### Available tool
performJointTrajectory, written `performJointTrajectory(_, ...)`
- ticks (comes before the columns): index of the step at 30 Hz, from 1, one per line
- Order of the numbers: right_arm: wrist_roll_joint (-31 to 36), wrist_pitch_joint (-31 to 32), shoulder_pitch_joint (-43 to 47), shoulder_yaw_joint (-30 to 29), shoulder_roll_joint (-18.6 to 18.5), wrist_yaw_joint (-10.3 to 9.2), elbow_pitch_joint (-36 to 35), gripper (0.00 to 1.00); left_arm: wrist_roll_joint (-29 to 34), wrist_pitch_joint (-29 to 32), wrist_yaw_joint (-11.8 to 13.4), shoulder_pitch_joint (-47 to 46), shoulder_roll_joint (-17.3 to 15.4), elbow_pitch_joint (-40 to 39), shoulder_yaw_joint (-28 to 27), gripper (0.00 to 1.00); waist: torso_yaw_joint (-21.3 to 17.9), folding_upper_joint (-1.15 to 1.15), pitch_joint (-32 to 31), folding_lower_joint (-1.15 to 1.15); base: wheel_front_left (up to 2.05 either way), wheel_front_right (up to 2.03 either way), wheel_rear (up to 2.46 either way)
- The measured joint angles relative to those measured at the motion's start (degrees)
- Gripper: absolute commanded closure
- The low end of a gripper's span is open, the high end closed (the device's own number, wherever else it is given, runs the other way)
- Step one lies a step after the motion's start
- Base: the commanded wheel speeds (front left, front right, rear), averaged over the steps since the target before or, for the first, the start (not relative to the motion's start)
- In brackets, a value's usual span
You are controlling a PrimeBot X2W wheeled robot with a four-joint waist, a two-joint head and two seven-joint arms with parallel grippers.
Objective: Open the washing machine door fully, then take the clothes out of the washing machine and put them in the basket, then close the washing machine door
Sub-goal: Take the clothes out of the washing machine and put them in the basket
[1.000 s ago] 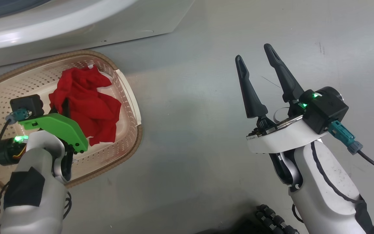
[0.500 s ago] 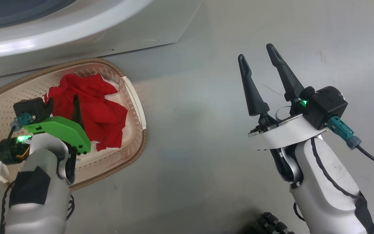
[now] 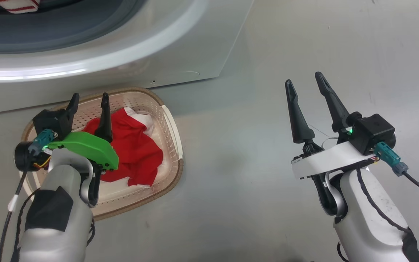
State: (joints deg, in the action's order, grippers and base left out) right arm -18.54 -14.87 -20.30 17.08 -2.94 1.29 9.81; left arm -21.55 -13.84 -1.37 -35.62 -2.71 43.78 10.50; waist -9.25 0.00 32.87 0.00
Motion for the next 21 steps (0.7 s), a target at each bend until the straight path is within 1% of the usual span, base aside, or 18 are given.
performJointTrajectory(7,0.66,0.00,2.67,-1.07,-0.01,0.07,1.15,0.00,0.99,-0.46,-0.21,2.31,0.20,-4.75,0.68,0.00,2.03,0.00,-4.57,0.00,0.00,0.00,0.00)
performJointTrajectory(12,1.10,0.00,4.40,-1.65,-0.24,0.08,1.75,0.00,2.57,-0.60,0.09,4.24,0.24,-8.89,1.09,0.00,3.49,0.00,-7.74,0.00,0.00,0.00,0.00)
performJointTrajectory(17,1.44,0.00,5.87,-1.99,-0.49,0.26,2.42,0.00,3.26,-0.62,1.05,6.03,0.27,-14.32,0.92,0.00,4.84,0.00,-10.90,0.00,0.00,0.00,0.00)
performJointTrajectory(19,1.56,0.00,6.51,-1.99,-0.49,0.43,2.63,0.00,3.53,-0.62,1.21,7.18,0.27,-15.82,0.86,0.00,5.31,0.00,-12.14,0.00,0.00,0.00,0.00)
performJointTrajectory(21,1.57,0.00,7.12,-1.98,-0.48,0.63,2.91,0.00,3.57,-0.62,1.91,8.87,0.27,-16.81,0.82,0.00,5.75,0.00,-13.41,0.00,0.00,0.00,0.00)
